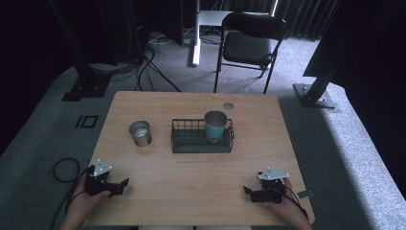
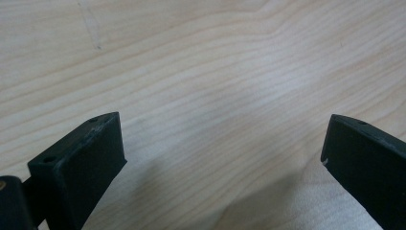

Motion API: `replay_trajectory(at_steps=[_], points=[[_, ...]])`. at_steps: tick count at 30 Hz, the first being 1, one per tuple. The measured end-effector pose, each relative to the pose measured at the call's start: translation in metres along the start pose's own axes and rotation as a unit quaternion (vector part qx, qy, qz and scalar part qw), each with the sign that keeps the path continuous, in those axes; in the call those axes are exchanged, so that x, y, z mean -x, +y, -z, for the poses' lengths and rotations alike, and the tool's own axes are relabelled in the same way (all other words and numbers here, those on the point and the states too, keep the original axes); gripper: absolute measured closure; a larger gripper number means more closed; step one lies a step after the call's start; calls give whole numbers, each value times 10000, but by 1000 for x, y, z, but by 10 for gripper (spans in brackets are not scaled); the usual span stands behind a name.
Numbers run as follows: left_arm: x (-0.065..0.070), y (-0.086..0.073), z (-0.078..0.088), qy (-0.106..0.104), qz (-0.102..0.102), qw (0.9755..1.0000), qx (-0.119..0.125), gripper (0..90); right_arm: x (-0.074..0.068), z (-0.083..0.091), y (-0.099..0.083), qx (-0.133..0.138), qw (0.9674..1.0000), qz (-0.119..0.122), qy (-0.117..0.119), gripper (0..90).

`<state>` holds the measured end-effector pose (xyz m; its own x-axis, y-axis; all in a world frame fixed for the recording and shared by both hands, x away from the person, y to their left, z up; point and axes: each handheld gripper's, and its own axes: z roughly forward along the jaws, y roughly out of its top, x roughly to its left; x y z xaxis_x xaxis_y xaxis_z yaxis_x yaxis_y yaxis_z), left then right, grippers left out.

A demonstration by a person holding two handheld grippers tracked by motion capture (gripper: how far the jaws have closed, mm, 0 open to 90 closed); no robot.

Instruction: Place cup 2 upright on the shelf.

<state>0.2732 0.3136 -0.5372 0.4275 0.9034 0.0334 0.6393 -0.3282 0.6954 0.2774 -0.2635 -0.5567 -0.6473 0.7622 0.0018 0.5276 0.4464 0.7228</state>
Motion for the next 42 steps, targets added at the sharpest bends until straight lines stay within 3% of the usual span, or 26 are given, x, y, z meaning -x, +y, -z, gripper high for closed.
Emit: replay_trajectory(at_steps=[15, 20, 28, 34, 38, 42], points=[[2, 31, 5, -31, 4, 9988, 490, 17, 0, 0, 0, -8, 10000, -13, 2, 114], [3, 38, 0, -82, 63, 9979, 636, 17, 0, 0, 0, -8, 10000, -10, 0, 114], [-2, 48, -17, -76, 400, 9937, 1046, 17, 0, 0, 0, -7, 10000, -9, 1, 114], [-5, 56, -28, -100, 541, 9922, 1122, 17, 0, 0, 0, -8, 10000, -11, 0, 114], [-6, 61, -36, -54, 492, 9921, 1156, 17, 0, 0, 0, -9, 10000, -13, 1, 114], [-7, 65, -44, -76, 585, 9908, 1215, 17, 0, 0, 0, -11, 10000, -13, 0, 114]])
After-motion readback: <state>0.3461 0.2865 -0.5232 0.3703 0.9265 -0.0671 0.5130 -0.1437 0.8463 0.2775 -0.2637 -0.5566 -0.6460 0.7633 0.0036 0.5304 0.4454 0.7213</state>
